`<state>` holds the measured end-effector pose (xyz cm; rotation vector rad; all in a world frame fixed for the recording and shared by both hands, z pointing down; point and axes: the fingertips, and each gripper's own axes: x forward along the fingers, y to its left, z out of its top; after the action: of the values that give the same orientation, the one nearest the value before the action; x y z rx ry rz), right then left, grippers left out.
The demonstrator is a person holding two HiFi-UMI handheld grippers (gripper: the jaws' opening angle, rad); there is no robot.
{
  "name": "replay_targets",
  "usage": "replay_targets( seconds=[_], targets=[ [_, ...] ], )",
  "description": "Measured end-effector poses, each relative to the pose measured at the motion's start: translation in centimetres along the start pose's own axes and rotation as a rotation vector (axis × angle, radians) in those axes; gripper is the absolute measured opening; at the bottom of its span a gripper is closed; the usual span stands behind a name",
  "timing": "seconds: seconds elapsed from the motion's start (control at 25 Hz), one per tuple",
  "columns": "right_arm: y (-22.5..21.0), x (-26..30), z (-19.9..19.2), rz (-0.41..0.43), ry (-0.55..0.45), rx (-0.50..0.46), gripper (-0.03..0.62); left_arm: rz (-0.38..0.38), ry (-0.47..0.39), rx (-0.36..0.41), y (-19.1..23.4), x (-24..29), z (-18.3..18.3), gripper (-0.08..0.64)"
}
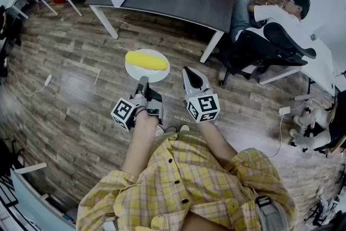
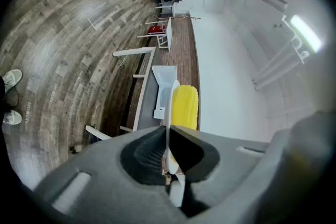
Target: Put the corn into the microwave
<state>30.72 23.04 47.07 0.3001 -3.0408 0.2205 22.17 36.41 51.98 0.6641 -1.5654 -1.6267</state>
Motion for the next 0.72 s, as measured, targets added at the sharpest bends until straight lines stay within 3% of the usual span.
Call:
replay_targets(
  seconds=[0.4,0.72],
  targets=[
    [0.6,-1.0,1.7,0.04,-0.03,-0.037,0.002,-0.009,0.003,0.009,-0.3,0.0,-1.1,0.017],
    [0.8,-0.4,2.3,0.064,-0.033,-0.049,0.001,-0.057,-0.02,-0.043,-1.1,0.2,-0.6,0.017]
  ],
)
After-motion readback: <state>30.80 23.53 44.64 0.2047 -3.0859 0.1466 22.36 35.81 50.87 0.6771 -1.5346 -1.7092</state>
